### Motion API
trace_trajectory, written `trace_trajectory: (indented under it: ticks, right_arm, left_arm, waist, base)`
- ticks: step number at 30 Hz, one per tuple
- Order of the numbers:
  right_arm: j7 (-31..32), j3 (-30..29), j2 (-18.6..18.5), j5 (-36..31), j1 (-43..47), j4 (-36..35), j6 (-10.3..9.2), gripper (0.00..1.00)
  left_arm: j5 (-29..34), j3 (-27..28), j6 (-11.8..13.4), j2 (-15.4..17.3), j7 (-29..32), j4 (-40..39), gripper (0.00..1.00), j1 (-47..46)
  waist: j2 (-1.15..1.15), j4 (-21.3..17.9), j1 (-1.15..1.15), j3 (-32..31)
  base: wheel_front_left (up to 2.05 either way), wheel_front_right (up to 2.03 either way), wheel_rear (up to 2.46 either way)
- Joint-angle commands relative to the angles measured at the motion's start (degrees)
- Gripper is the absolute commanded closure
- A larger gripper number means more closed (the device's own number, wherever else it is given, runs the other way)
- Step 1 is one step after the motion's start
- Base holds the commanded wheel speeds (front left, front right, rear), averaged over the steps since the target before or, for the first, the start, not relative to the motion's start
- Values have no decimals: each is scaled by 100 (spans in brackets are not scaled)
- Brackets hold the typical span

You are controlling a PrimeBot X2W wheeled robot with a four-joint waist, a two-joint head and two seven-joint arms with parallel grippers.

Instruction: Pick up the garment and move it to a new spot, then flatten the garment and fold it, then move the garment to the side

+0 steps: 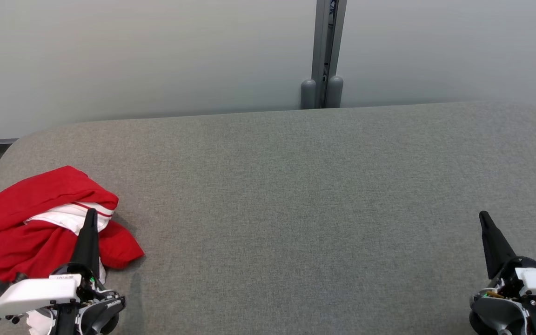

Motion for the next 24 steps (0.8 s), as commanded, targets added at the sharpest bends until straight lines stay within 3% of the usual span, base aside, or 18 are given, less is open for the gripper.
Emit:
trace_trajectory:
  ticks: [1,9,15,24]
  right_arm:
    - [0,0,0,0,0,0,0,0]
    - [-186,166,28,-56,127,-38,-1,0]
    - [-327,235,22,-543,170,-128,0,0]
    - [-587,442,-42,-2334,252,-449,1,0]
  left_arm:
    - [0,0,0,0,-1,0,0,0]
    - [63,-121,2,-17,-187,-27,0,123]
    - [370,-169,2,-14,-327,-68,0,177]
    - [1664,-288,34,-7,-584,-143,0,223]
  waist:
    - [0,0,0,0]
    - [0,2,0,-1]
    - [0,1,0,0]
    - [0,21,0,6]
  base:
    - [0,0,0]
    - [0,0,0]
    - [0,0,0]
    - [0,0,0]
